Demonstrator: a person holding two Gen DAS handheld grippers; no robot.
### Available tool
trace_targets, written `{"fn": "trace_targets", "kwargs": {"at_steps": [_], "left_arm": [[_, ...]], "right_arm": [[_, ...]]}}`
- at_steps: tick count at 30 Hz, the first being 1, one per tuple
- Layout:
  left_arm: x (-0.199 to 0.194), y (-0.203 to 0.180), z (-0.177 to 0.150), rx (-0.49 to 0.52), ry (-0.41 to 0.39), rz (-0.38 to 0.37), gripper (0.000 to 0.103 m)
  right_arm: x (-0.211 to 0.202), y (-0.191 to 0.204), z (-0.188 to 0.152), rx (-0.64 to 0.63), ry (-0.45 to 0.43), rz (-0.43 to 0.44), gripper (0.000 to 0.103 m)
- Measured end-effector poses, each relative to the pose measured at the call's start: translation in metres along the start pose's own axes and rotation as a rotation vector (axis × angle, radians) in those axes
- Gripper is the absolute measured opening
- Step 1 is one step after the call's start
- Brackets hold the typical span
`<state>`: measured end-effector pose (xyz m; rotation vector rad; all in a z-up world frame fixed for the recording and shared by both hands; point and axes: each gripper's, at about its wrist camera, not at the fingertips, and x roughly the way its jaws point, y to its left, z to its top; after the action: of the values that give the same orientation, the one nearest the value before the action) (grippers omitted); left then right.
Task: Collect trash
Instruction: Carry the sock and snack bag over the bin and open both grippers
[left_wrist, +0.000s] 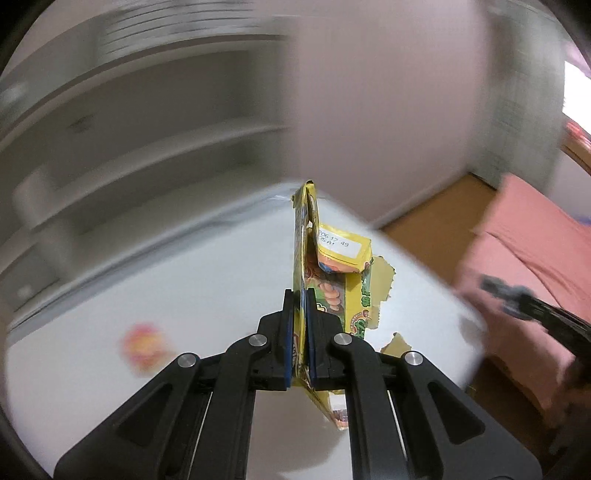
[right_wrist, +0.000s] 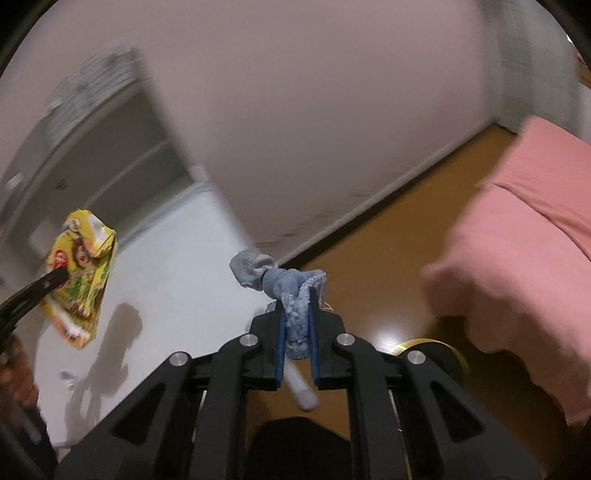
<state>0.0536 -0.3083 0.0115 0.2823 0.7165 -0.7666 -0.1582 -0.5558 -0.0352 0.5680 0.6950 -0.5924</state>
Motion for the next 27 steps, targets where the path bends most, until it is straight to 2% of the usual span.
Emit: {"fn": "trace_targets", "kwargs": {"at_steps": [2,6,8,11,17,22,23,27], "left_arm": [[0.011,-0.059,-0.007,0.061,0.003,-0.095,0.005],[0.031,-0.151,-0.028,0.171,0.048,-0.248,0.005],[0.043,-0.194,-0.044,0.227,0.086,-0.303,0.005],[0.068,-0.24,-0.065,0.291,0.135,-0.335,0.005],[0.119,-0.283,-0.094,0.326,0.235,-0.347,0.005],[0.15,-0.297,-0.099,0.32,0.283,-0.338,0.005],[0.16,-0.298,-0.091,0.321,0.288,-0.337,0.005],[0.169,-0.301,-0.095,0.322,0.299,-0.335,0.005]], "right_arm": [[-0.003,-0.036,-0.009,0.05,-0.002,-0.059,0.011],[-0.001,-0.102,-0.026,0.136,0.003,-0.178,0.011],[0.004,-0.136,-0.035,0.179,0.021,-0.216,0.011],[0.016,-0.173,-0.048,0.224,0.059,-0.264,0.011],[0.05,-0.223,-0.072,0.29,0.163,-0.304,0.011],[0.072,-0.235,-0.093,0.311,0.249,-0.297,0.011],[0.074,-0.231,-0.096,0.311,0.259,-0.295,0.011],[0.076,-0.229,-0.096,0.31,0.264,-0.284,0.011]]}}
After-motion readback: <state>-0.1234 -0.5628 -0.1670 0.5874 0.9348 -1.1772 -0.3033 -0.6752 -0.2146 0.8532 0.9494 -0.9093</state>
